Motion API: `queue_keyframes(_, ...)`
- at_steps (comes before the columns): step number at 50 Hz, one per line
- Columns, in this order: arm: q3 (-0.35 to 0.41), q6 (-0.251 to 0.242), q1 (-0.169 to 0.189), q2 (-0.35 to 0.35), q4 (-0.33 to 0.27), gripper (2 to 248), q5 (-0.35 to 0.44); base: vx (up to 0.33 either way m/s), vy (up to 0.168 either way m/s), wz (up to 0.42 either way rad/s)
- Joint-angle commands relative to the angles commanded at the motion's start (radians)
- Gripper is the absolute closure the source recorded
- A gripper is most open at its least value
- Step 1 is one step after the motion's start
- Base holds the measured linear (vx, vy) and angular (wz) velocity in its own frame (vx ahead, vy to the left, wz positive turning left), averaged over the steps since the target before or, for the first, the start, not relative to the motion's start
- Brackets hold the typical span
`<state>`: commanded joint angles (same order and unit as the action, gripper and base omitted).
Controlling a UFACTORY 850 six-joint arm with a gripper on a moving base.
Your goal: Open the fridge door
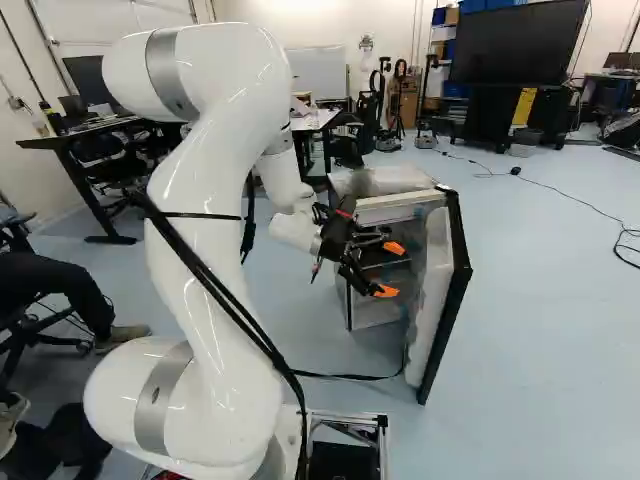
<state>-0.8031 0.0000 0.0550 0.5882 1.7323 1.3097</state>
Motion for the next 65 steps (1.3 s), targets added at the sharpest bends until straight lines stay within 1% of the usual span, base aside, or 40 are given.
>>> queue_keyframes(26, -0.172, 0.000, 0.103, 0.082, 0.000, 3, 0.000, 0.000, 0.000, 0.000)
queue_keyframes(47, -0.284, 0.000, 0.186, 0.137, 0.005, 3, -0.007, 0.000, 0.000, 0.000)
queue_keyframes(65, -0.386, 0.000, 0.249, 0.188, 0.015, 3, -0.020, 0.000, 0.000, 0.000)
